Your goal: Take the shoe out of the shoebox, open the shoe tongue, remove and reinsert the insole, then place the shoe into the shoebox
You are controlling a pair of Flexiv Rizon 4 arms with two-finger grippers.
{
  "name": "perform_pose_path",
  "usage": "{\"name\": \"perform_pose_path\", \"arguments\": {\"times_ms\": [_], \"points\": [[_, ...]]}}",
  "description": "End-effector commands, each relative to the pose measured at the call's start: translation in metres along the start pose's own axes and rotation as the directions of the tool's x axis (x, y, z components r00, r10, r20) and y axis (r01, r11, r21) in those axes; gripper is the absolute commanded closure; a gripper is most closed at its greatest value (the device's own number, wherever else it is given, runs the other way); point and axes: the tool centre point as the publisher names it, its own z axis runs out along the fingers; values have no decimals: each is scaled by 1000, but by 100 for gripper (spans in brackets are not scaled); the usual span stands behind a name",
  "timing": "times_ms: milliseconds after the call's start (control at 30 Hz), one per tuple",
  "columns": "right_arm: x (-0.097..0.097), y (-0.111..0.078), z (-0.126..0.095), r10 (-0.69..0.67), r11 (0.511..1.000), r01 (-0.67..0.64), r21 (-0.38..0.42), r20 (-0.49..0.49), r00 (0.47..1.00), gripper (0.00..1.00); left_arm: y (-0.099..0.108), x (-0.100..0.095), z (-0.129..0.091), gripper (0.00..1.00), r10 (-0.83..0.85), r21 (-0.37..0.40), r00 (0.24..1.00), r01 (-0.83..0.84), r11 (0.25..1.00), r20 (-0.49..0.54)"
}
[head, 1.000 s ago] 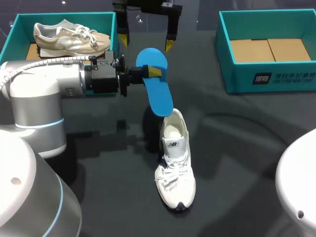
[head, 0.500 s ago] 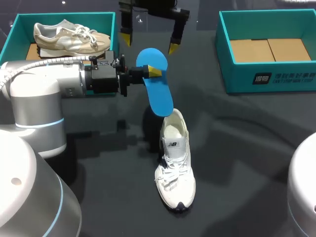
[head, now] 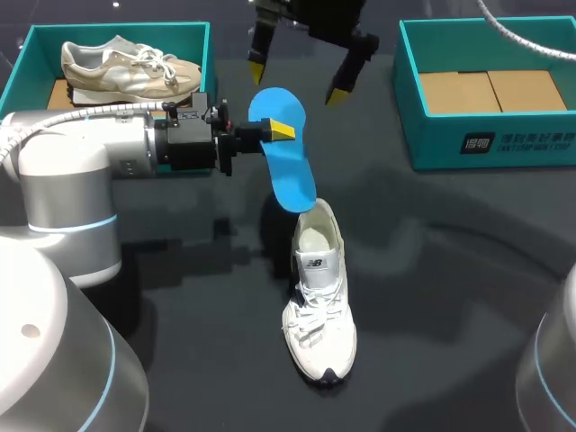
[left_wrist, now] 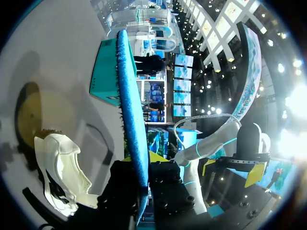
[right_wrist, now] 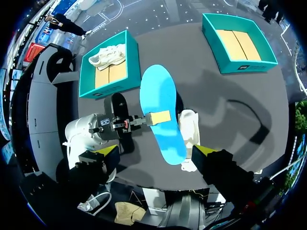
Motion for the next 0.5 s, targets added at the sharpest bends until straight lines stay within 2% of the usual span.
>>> {"name": "perform_pose_path", "arguments": {"times_ms": [33,300,500], "points": [[-12,4,6,-26,1000,29,4,-314,949,0,0,0,1,100,0,1,1000,0,1000,1],[-19,4,6,-86,996,73,-45,-424,901,0,0,0,1,100,0,1,1000,0,1000,1],[-27,8,13,-80,997,65,-48,-505,860,0,0,0,1,100,0,1,1000,0,1000,1]]}}
